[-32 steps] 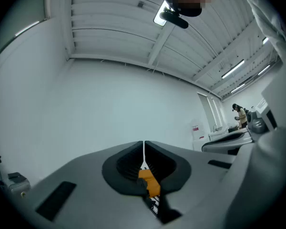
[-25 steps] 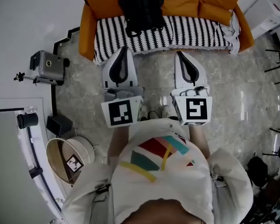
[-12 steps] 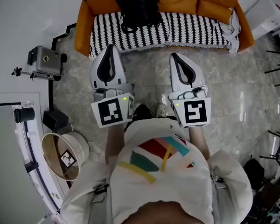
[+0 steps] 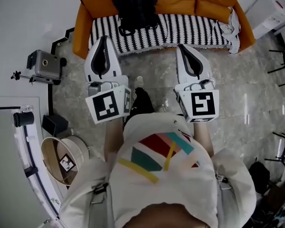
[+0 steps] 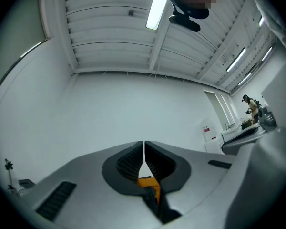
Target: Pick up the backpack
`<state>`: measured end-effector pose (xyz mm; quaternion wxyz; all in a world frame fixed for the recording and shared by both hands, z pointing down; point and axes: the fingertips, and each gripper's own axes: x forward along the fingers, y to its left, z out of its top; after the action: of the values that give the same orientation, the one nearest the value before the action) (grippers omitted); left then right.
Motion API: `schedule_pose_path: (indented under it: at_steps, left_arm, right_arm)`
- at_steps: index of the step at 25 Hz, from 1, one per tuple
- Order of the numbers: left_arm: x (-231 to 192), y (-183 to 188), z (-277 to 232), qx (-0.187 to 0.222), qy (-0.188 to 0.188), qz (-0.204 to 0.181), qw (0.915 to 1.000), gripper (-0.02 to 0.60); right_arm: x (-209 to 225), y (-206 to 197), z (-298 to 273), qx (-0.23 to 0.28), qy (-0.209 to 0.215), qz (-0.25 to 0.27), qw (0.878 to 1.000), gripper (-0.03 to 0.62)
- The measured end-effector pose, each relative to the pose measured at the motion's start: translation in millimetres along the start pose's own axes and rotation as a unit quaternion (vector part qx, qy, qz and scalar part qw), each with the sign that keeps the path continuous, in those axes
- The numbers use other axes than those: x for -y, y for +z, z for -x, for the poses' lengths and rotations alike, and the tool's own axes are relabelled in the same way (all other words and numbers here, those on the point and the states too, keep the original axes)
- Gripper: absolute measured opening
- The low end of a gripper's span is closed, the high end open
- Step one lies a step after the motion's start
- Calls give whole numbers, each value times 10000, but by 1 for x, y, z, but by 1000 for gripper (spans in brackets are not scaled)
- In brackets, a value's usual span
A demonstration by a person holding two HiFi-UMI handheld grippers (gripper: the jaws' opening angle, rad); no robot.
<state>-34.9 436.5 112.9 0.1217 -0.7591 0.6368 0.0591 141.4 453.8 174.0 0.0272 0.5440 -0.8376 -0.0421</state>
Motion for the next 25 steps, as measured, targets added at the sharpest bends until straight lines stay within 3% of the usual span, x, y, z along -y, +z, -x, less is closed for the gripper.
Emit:
schedule_pose_path:
  at_steps: [7, 13, 22, 25]
  left_arm:
    - [-17, -12, -25, 90, 103, 61, 9999, 20]
    - [-50, -31, -90, 256, 146, 119, 9995, 21]
    - [-101, -68, -232, 92, 49, 306, 9995, 21]
    - [-117, -81, -277, 3, -26, 413, 9991, 21]
  right_arm:
    - [-4, 2, -30, 163, 280, 219, 9992, 5]
    - [26, 3, -89, 209, -89, 551, 9982, 5]
    - [77, -5, -214, -102, -663, 91, 9977, 5]
    - [89, -4, -263, -189, -652, -98, 9976, 5]
